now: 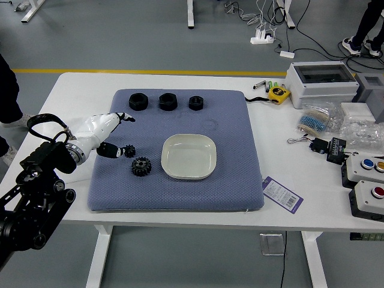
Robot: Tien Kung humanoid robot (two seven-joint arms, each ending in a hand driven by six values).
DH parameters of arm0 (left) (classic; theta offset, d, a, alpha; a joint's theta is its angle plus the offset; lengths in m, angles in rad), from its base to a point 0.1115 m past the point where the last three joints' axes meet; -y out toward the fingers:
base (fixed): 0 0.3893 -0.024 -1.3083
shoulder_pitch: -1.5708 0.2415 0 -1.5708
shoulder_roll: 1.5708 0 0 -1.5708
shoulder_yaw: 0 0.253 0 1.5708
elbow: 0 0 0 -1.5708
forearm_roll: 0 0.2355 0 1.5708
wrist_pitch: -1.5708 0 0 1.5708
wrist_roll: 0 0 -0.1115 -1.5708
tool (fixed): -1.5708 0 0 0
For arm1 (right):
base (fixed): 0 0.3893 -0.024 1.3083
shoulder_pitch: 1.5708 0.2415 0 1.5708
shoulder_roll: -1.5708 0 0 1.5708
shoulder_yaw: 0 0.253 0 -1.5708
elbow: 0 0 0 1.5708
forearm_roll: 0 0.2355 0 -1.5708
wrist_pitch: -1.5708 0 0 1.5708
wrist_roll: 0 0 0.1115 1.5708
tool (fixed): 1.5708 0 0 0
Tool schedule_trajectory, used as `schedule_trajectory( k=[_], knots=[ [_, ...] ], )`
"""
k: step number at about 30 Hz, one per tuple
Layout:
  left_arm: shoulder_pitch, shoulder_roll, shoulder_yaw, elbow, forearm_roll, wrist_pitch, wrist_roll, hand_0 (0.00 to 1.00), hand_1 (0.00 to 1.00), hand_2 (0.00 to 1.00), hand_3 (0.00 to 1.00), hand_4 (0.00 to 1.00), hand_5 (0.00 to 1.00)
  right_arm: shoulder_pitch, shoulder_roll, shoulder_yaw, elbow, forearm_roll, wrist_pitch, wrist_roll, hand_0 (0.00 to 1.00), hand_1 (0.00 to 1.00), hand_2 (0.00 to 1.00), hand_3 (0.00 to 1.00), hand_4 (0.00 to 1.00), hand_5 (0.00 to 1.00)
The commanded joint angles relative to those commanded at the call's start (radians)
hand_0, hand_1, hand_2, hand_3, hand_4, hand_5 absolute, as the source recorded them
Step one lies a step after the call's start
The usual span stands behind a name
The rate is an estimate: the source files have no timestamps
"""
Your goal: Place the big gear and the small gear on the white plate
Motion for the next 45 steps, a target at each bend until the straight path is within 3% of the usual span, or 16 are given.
schedule_trajectory(
  k=[9, 16, 24, 36, 42, 43, 45],
  knots=[
    [-0.064, 0.04, 0.127, 0.045, 0.0, -0.037, -0.019, 0.708, 0.729, 0.808, 0.818, 0.837, 0.002, -0.002, 0.001, 0.001, 0.0, -0.009, -0.002, -0.004, 0.674, 0.663, 0.738, 0.609, 0.798, 0.732],
    [-0.1, 0.046, 0.195, 0.086, -0.005, -0.038, -0.032, 0.705, 0.726, 0.806, 0.813, 0.84, 0.002, -0.004, 0.001, 0.008, 0.001, -0.021, -0.004, -0.007, 0.674, 0.662, 0.739, 0.61, 0.798, 0.732],
    [-0.107, 0.031, 0.197, 0.115, 0.0, -0.016, -0.031, 0.707, 0.721, 0.799, 0.805, 0.841, 0.002, -0.007, 0.003, 0.013, 0.001, -0.03, -0.007, -0.009, 0.674, 0.662, 0.739, 0.611, 0.799, 0.731],
    [-0.141, 0.04, 0.219, 0.147, 0.0, -0.012, -0.036, 0.704, 0.713, 0.78, 0.788, 0.841, 0.002, -0.004, 0.002, 0.011, 0.002, -0.027, -0.006, -0.007, 0.673, 0.662, 0.739, 0.61, 0.799, 0.728],
    [-0.163, 0.041, 0.247, 0.17, 0.0, -0.007, -0.044, 0.7, 0.705, 0.771, 0.761, 0.837, 0.002, 0.0, 0.0, 0.01, 0.003, -0.023, -0.006, -0.006, 0.671, 0.662, 0.739, 0.609, 0.798, 0.727],
    [-0.165, 0.041, 0.249, 0.171, 0.0, -0.007, -0.045, 0.693, 0.687, 0.744, 0.701, 0.826, 0.002, 0.001, 0.0, 0.01, 0.003, -0.022, -0.006, -0.006, 0.671, 0.661, 0.738, 0.608, 0.798, 0.727],
    [-0.177, 0.041, 0.264, 0.183, 0.0, -0.004, -0.048, 0.693, 0.687, 0.744, 0.701, 0.826, 0.002, 0.003, 0.0, 0.009, 0.003, -0.02, -0.006, -0.005, 0.671, 0.661, 0.738, 0.608, 0.798, 0.727]
  ],
)
